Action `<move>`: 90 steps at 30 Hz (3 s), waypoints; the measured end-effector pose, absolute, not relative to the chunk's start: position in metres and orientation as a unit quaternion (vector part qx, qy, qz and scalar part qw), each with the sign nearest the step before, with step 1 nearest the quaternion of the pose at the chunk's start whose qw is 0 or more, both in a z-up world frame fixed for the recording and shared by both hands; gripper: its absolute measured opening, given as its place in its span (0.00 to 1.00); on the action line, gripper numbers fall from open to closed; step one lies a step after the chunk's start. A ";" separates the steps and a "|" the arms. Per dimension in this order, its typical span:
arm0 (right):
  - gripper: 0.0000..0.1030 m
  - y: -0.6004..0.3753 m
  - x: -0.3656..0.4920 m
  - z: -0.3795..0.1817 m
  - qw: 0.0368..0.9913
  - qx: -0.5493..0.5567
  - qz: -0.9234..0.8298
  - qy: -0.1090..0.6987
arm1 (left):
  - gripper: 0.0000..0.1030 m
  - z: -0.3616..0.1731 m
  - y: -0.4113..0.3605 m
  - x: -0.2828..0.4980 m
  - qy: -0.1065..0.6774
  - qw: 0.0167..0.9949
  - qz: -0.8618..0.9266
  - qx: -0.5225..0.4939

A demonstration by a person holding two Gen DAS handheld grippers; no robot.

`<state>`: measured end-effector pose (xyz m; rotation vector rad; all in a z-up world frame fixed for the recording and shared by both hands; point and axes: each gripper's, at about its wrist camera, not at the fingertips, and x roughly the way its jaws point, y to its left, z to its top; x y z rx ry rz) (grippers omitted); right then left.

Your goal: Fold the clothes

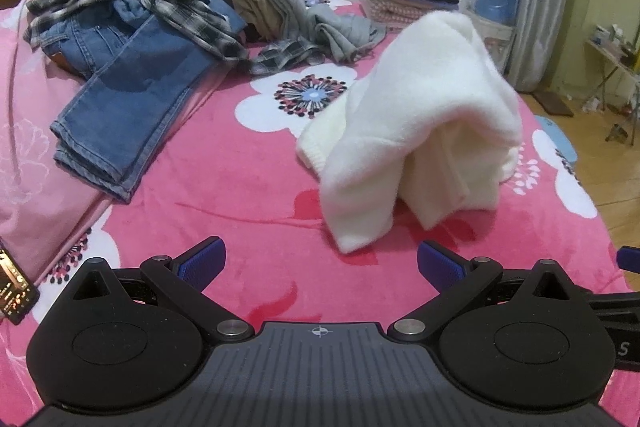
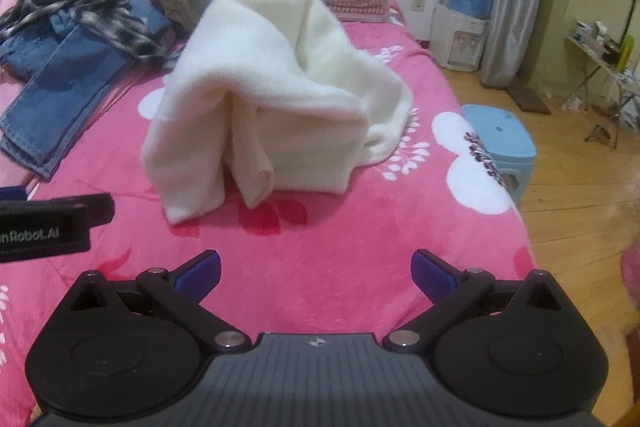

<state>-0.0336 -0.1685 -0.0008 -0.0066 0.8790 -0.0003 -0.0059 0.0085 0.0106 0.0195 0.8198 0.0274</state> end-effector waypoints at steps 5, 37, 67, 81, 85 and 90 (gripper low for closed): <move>1.00 -0.169 -0.032 -0.002 0.901 -0.003 -0.021 0.434 | 1.00 0.013 0.011 -0.005 0.397 0.918 0.024 0.003; 1.00 -0.161 -0.036 -0.001 0.899 -0.004 -0.024 0.438 | 1.00 0.013 0.011 -0.006 0.391 0.920 0.032 0.006; 1.00 -0.158 -0.038 -0.001 0.900 -0.007 -0.021 0.435 | 1.00 0.013 0.010 -0.006 0.394 0.919 0.033 0.009; 1.00 -0.157 -0.038 -0.001 0.899 -0.006 -0.021 0.437 | 1.00 0.012 0.011 -0.006 0.395 0.918 0.036 0.009; 1.00 -0.157 -0.038 -0.001 0.899 -0.006 -0.021 0.438 | 1.00 0.013 0.011 -0.005 0.396 0.918 0.036 0.009; 1.00 -0.157 -0.038 -0.001 0.899 -0.006 -0.022 0.437 | 1.00 0.012 0.012 -0.006 0.396 0.918 0.035 0.009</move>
